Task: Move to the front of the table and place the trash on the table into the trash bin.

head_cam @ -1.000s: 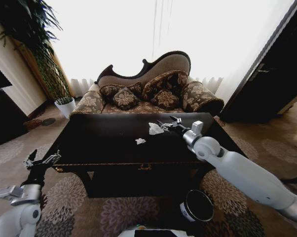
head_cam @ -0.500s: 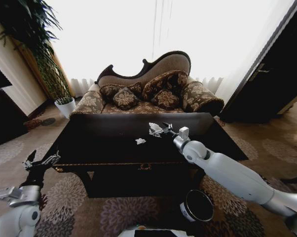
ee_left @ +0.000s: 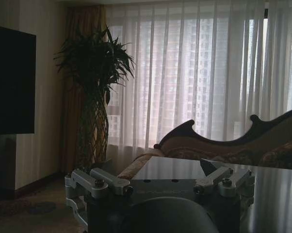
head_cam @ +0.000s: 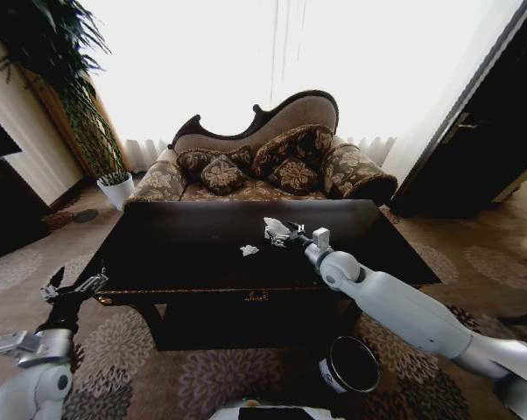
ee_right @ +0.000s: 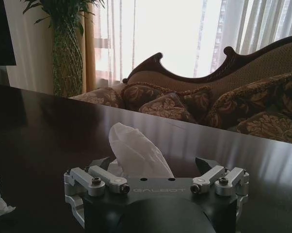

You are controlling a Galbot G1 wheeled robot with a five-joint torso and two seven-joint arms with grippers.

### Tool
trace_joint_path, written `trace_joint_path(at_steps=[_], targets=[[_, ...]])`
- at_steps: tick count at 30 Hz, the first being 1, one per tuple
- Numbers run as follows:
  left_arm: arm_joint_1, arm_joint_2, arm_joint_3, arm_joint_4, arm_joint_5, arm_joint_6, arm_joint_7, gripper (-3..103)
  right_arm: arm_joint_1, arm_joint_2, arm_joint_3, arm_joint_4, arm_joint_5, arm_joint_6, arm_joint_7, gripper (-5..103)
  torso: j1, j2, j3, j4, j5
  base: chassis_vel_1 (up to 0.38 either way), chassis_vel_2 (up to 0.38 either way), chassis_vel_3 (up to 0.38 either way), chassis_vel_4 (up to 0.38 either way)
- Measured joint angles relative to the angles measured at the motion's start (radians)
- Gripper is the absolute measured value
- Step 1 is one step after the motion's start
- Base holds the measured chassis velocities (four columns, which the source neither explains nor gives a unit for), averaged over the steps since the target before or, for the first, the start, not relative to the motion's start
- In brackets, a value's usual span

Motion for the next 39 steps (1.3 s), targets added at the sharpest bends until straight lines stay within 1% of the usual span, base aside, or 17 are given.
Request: trace_joint_path(at_steps=[5,12,15,17,18,20,21,24,26,30,31,33,34,35,36,37,39], targets=[[-0.003,-0.002,0.005,0.003,0.003,0.000,0.000,100,0.019,-0.006,-0.010,-0.006,0.007,-0.017,0.009,99,0.000,0.000,0.000,0.0000,0.0000,0.000,0.000,0.000,0.000],[-0.005,-0.001,0.007,0.008,0.003,0.000,-0.001,100,0.041,-0.015,-0.024,-0.015,0.026,-0.059,0.010,93,0.000,0.000,0.000,0.0001,-0.0001,0.000,0.000,0.000,0.000],[-0.006,0.001,0.007,0.009,0.003,0.000,-0.001,100,0.042,-0.015,-0.027,-0.021,0.028,-0.067,0.010,78,0.000,0.000,0.000,0.0000,0.0000,0.000,0.000,0.000,0.000],[-0.006,0.001,0.007,0.010,0.003,0.000,-0.001,100,0.039,-0.015,-0.027,-0.022,0.027,-0.068,0.010,72,0.000,0.000,0.000,0.0000,-0.0001,0.000,0.000,0.000,0.000],[-0.006,0.002,0.007,0.010,0.003,0.000,-0.001,100,0.036,-0.015,-0.027,-0.022,0.026,-0.069,0.010,72,0.000,0.000,0.000,0.0000,0.0000,0.000,0.000,0.000,0.000],[-0.006,0.003,0.007,0.010,0.003,-0.001,-0.001,100,0.032,-0.015,-0.026,-0.022,0.025,-0.069,0.008,61,0.000,0.000,0.000,0.0000,0.0000,0.000,0.000,0.000,0.000],[-0.006,0.003,0.007,0.010,0.003,-0.001,-0.001,100,0.032,-0.015,-0.026,-0.022,0.025,-0.069,0.008,61,0.000,0.000,0.000,0.0000,0.0000,0.000,0.000,0.000,0.000],[-0.006,0.003,0.007,0.012,0.003,-0.001,-0.001,100,0.026,-0.017,-0.022,-0.020,0.025,-0.068,0.004,44,0.000,0.000,0.000,0.0001,0.0000,0.000,0.000,0.000,0.000],[-0.006,0.003,0.007,0.012,0.003,-0.001,-0.001,100,0.025,-0.018,-0.021,-0.020,0.025,-0.068,0.004,44,0.000,0.000,0.000,0.0001,0.0000,0.000,0.000,0.000,0.000],[-0.006,0.003,0.007,0.012,0.003,-0.001,-0.001,100,0.022,-0.019,-0.019,-0.020,0.025,-0.065,-0.001,23,0.000,0.000,0.000,0.0001,0.0000,0.000,0.000,0.000,0.000],[-0.006,0.003,0.007,0.012,0.003,-0.001,-0.001,100,0.022,-0.019,-0.019,-0.020,0.025,-0.065,-0.001,23,0.000,0.000,0.000,0.0001,0.0000,0.000,0.000,0.000,0.000],[-0.005,0.004,0.006,0.012,0.003,-0.002,-0.001,100,0.021,-0.019,-0.017,-0.020,0.026,-0.065,-0.002,13,0.000,0.000,0.000,0.0000,0.0000,0.000,0.000,0.000,0.000],[-0.005,0.005,0.006,0.012,0.002,-0.002,-0.001,100,0.021,-0.019,-0.017,-0.020,0.027,-0.065,-0.002,13,0.000,0.000,0.000,0.0001,-0.0001,0.000,0.000,0.000,0.000],[-0.005,0.006,0.005,0.012,0.002,-0.002,-0.001,100,0.020,-0.018,-0.015,-0.019,0.028,-0.064,-0.002,7,0.000,0.000,0.000,0.0001,0.0000,0.000,0.000,0.000,0.000],[-0.005,0.006,0.005,0.012,0.002,-0.002,-0.001,100,0.020,-0.018,-0.015,-0.019,0.028,-0.064,-0.002,7,0.000,0.000,0.000,0.0001,0.0000,0.000,0.000,0.000,0.000],[-0.005,0.006,0.005,0.012,0.002,-0.002,-0.001,100,0.019,-0.018,-0.012,-0.018,0.029,-0.064,-0.002,3,0.000,0.000,0.000,0.0000,0.0000,0.000,0.000,0.000,0.000],[-0.006,0.006,0.005,0.012,0.002,-0.002,-0.001,100,0.009,-0.020,0.001,-0.008,0.037,-0.062,-0.003,1,0.000,0.000,0.000,0.0001,0.0000,0.000,0.000,0.000,0.000]])
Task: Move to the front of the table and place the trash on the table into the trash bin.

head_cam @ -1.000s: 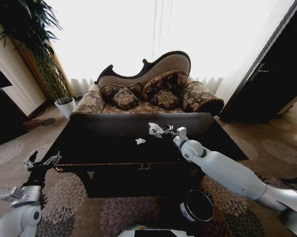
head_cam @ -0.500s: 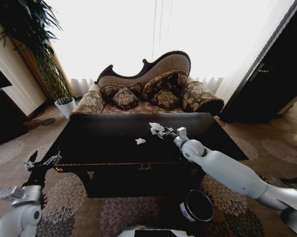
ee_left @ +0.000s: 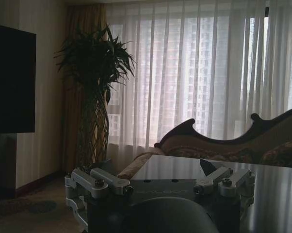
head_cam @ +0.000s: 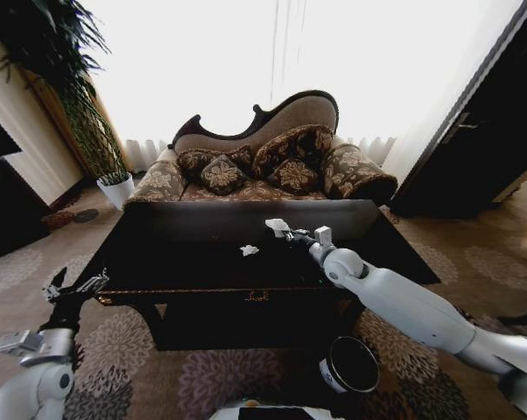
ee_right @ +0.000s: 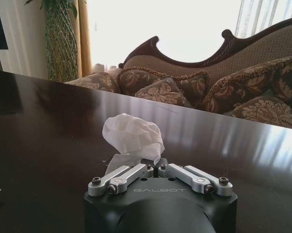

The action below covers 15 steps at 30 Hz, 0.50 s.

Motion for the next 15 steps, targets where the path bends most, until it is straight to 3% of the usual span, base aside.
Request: trace_joint_path(at_steps=[8,12,13,15], targets=[[-0.011,-0.001,0.011,0.009,0.000,-0.002,0.000,100,-0.099,-0.026,0.119,0.070,0.021,0.002,0.000,0,0.000,0.000,0.000,0.0000,0.0000,0.000,0.000,0.000,0.000],[-0.026,-0.002,0.035,0.019,-0.001,-0.005,0.000,100,-0.245,-0.037,0.291,0.153,0.024,-0.002,0.001,0,0.000,0.000,0.000,0.0001,-0.0002,0.000,0.000,0.000,0.000],[-0.026,-0.002,0.035,0.019,-0.001,-0.005,0.000,100,-0.245,-0.037,0.291,0.153,0.024,-0.002,0.001,0,0.000,0.000,0.000,0.0001,-0.0002,0.000,0.000,0.000,0.000],[-0.037,0.003,0.048,0.023,-0.004,-0.006,0.000,100,-0.372,-0.051,0.410,0.212,0.025,-0.004,0.001,0,0.000,0.000,0.000,0.0000,0.0000,0.000,0.000,0.000,0.000]])
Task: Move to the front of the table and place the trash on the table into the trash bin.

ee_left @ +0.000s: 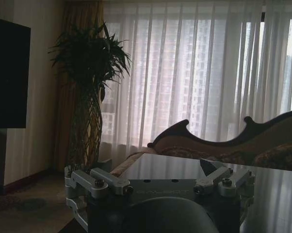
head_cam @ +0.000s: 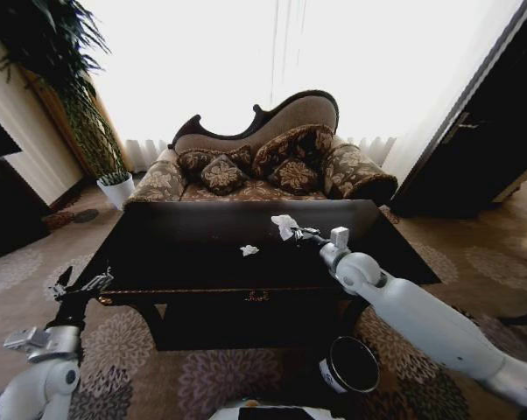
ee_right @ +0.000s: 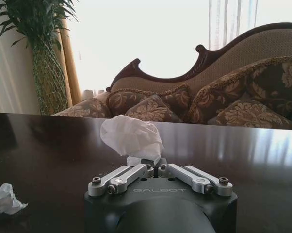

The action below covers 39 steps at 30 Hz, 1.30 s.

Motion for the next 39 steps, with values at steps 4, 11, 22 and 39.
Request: trace_joint_path(at_steps=[4,11,22,39], targets=[[-0.013,0.014,0.012,0.010,-0.008,-0.001,0.000,100,-0.186,-0.006,0.184,0.091,0.001,-0.001,-0.008,0,0.000,0.000,0.000,-0.0004,0.0003,0.000,0.000,0.000,0.000],[-0.036,0.031,0.037,0.025,-0.021,-0.006,-0.001,100,-0.526,0.081,0.515,0.256,-0.014,-0.003,-0.038,0,0.000,0.000,0.000,-0.0002,-0.0003,0.000,0.000,0.000,0.000],[-0.054,0.043,0.078,0.027,-0.030,-0.012,0.000,100,-0.850,0.307,0.858,0.407,-0.105,0.051,-0.136,0,0.000,0.000,0.000,0.0001,-0.0001,0.000,0.000,0.000,0.000],[-0.046,0.010,0.062,0.025,-0.037,-0.031,0.001,100,-1.059,0.663,0.919,0.440,-0.222,0.340,-0.235,0,0.000,0.000,0.000,-0.0006,-0.0003,0.000,0.000,0.000,0.000]])
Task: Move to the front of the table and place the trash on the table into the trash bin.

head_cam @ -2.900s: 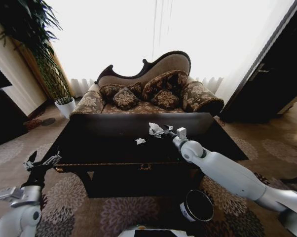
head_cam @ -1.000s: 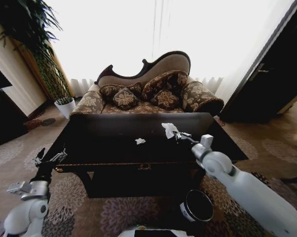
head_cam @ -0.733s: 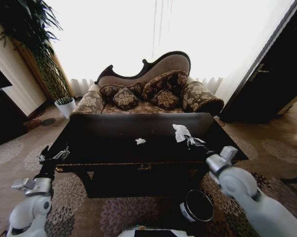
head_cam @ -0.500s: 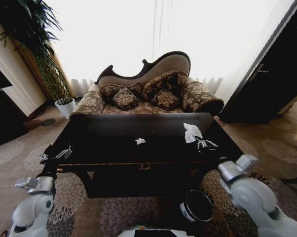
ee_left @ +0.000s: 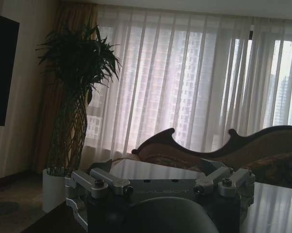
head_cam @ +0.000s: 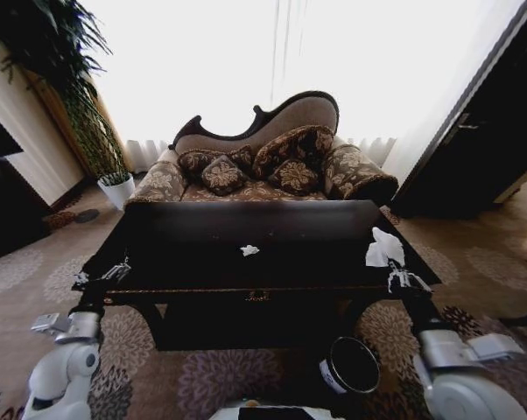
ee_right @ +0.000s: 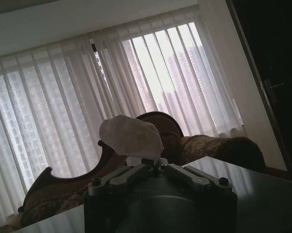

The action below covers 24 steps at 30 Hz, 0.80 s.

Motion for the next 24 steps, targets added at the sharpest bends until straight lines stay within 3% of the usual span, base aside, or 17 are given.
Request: trace_joint_path(at_steps=[2,3,8,13,24], targets=[[0.012,-0.008,-0.026,-0.008,-0.007,-0.004,0.000,100,-0.010,0.002,-0.009,-0.046,-0.069,0.094,-0.025,0,0.000,0.000,0.000,0.0013,0.0003,0.000,0.000,0.000,0.000],[0.012,-0.008,-0.026,-0.008,-0.007,-0.004,0.000,100,-0.010,0.002,-0.009,-0.046,-0.069,0.094,-0.025,0,0.000,0.000,0.000,0.0013,0.0003,0.000,0.000,0.000,0.000],[0.005,0.003,-0.029,-0.005,-0.017,-0.003,0.001,100,-0.033,0.009,-0.008,-0.157,-0.199,0.252,-0.094,0,0.000,0.000,0.000,0.0004,0.0002,0.000,0.000,0.000,0.000],[0.000,0.014,-0.031,0.003,-0.020,-0.001,0.001,100,-0.060,0.032,-0.048,-0.249,-0.248,0.359,-0.132,0,0.000,0.000,0.000,0.0005,0.0002,0.000,0.000,0.000,0.000],[-0.013,0.045,-0.051,0.007,-0.044,0.013,0.001,100,-0.090,0.049,-0.091,-0.421,-0.282,0.510,-0.185,0,0.000,0.000,0.000,0.0005,0.0002,0.000,0.000,0.000,0.000]])
